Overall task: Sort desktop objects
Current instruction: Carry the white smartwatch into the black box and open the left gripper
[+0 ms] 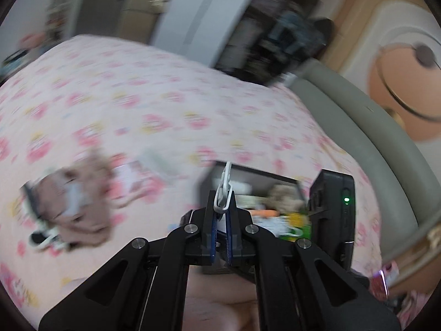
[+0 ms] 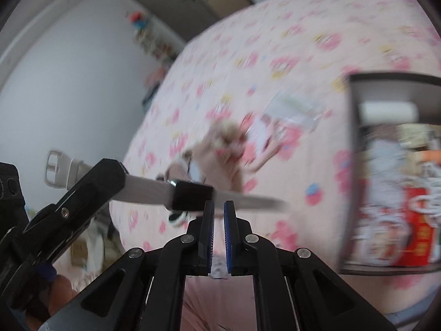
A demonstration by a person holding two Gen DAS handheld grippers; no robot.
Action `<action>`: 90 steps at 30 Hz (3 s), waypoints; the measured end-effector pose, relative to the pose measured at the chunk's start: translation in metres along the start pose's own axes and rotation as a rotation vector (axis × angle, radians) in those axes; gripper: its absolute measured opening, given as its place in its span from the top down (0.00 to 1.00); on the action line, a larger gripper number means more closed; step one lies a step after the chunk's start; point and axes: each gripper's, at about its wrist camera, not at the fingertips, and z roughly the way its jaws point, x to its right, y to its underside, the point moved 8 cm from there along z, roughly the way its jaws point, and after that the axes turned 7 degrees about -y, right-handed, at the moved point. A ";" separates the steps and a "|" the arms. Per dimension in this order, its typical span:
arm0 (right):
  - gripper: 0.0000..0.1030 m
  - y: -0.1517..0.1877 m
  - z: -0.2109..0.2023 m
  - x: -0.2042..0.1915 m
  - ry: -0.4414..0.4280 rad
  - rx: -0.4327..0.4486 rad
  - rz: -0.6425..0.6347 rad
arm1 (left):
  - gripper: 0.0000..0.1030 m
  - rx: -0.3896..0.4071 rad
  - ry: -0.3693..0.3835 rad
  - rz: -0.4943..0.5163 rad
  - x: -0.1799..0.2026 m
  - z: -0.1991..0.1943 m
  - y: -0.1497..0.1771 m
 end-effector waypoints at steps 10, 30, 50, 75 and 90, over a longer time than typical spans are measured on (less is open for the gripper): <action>0.94 -0.052 -0.183 0.096 0.146 0.318 0.043 | 0.97 0.016 0.219 0.128 0.179 0.048 -0.015; 0.88 -0.028 -0.146 0.246 0.349 0.071 0.197 | 0.60 -0.247 -0.239 0.148 0.057 0.181 0.061; 0.73 -0.007 -0.114 0.224 0.397 -0.106 0.040 | 0.81 -0.446 -0.062 0.222 0.084 0.239 0.104; 0.81 -0.038 -0.131 0.247 0.455 0.044 0.104 | 0.74 -0.512 -0.041 0.144 0.092 0.246 0.092; 0.62 -0.013 -0.181 0.186 0.527 0.260 0.046 | 0.56 -0.246 0.009 0.137 0.110 0.126 0.073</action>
